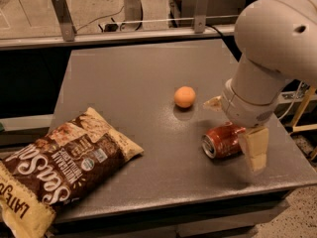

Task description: Knock coke can over

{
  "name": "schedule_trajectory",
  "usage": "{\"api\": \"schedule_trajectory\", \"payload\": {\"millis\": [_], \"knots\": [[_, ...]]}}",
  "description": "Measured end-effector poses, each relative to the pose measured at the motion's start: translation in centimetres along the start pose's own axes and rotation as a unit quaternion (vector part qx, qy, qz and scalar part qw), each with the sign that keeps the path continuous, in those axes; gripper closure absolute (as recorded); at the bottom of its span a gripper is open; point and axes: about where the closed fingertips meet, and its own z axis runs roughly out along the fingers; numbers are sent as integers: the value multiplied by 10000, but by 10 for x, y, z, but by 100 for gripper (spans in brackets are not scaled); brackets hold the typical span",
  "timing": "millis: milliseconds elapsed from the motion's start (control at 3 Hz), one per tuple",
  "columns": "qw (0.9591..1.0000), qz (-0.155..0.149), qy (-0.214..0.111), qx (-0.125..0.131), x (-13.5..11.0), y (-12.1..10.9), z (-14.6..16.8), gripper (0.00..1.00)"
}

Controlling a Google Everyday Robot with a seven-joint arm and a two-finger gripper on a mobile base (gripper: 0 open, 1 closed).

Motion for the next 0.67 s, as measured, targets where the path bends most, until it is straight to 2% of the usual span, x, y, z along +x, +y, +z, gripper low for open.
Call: {"api": "schedule_trajectory", "payload": {"millis": [333, 667], "knots": [[9984, 116, -465, 315, 30, 5, -14, 0], [9974, 26, -586, 415, 31, 4, -19, 0]]}}
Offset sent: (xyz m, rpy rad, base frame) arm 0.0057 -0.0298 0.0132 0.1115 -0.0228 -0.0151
